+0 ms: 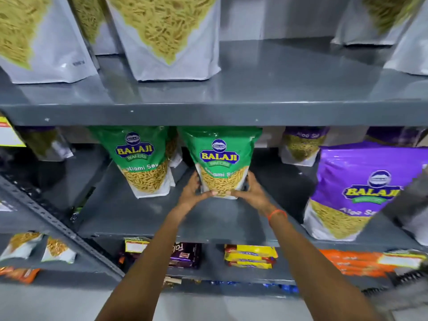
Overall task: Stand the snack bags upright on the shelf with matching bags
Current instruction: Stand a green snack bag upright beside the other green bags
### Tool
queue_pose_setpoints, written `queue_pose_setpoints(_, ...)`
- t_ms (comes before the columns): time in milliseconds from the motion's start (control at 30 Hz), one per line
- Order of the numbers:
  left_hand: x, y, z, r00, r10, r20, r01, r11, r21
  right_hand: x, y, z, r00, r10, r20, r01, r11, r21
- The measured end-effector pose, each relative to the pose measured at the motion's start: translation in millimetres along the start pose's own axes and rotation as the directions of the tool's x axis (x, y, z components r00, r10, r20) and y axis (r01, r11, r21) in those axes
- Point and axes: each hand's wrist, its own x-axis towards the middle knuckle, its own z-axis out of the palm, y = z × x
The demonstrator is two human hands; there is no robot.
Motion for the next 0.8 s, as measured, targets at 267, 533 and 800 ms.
queue_pose_setpoints(267,-21,-18,0,0.998,0.028,0.050,-0.029,0.999,0.036,-18,16,-2,1.000,0.011,0.019,-0.012,1.000,0.012)
queue_pose_setpoints(533,-107,-25,18,0.998,0.060,0.006,-0.060,0.991,0.116,-92,40,-5,0.997,-0.059,0.057,0.059,0.998,-0.012)
queue_pose_setpoints(800,-110,27,-8,0.950,0.097,-0.297,-0.176,0.952,-0.251,-97,-1,-4,0.896,-0.241,-0.373,0.310,0.941,0.138)
